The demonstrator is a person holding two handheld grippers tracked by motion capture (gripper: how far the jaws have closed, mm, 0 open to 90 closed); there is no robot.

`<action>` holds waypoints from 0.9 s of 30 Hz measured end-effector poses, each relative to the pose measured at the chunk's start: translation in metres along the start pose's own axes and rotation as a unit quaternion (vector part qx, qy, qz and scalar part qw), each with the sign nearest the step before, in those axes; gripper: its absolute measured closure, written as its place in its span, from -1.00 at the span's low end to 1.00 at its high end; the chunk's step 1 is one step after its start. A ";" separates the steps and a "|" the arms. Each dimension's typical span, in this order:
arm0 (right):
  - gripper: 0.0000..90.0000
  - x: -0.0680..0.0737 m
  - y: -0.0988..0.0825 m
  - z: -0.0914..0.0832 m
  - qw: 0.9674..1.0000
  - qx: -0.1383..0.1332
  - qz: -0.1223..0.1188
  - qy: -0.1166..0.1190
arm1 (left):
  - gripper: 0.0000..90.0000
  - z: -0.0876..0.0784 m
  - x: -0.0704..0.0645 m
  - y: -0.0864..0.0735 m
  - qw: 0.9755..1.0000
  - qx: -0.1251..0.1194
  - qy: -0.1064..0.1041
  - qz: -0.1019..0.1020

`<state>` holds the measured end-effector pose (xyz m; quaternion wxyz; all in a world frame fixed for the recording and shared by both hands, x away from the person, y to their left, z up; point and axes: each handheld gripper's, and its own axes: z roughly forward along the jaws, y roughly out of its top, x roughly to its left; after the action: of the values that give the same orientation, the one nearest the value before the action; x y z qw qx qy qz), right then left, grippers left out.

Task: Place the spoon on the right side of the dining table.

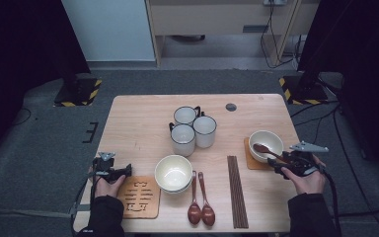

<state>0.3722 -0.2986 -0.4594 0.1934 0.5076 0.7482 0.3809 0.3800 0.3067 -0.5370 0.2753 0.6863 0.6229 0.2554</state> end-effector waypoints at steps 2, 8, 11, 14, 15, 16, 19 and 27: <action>-0.33 0.002 -0.001 -0.001 1.000 0.001 0.000 0.005 | -1.00 0.000 0.000 0.000 1.000 0.000 0.000 0.000; -0.32 0.006 0.000 -0.002 1.000 0.001 0.002 0.022 | -1.00 0.000 0.000 0.000 1.000 0.000 0.000 0.000; -0.32 0.009 0.000 -0.001 1.000 0.002 0.003 0.030 | -1.00 0.000 0.000 0.000 1.000 0.000 0.000 0.000; -0.31 0.012 0.001 0.001 0.999 0.006 0.003 0.036 | -1.00 0.000 0.000 0.000 1.000 0.000 0.000 0.000; -0.32 0.013 0.001 0.002 0.999 0.005 0.000 0.037 | -1.00 0.000 0.000 0.000 1.000 0.000 0.000 0.000; -0.32 0.014 0.001 0.002 0.999 0.005 -0.002 0.038 | -1.00 0.000 0.000 0.000 1.000 0.000 0.000 0.000; -0.31 0.016 0.001 0.003 0.999 0.006 0.002 0.043 | -1.00 0.000 0.000 0.000 1.000 0.000 0.000 0.000; -0.31 0.018 0.001 0.007 0.999 0.012 0.001 0.050 | -1.00 0.000 0.000 0.000 1.000 0.000 0.000 0.000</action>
<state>0.3702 -0.2792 -0.4608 0.1493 0.4905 0.7612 0.3971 0.3800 0.3068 -0.5370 0.2753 0.6863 0.6229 0.2553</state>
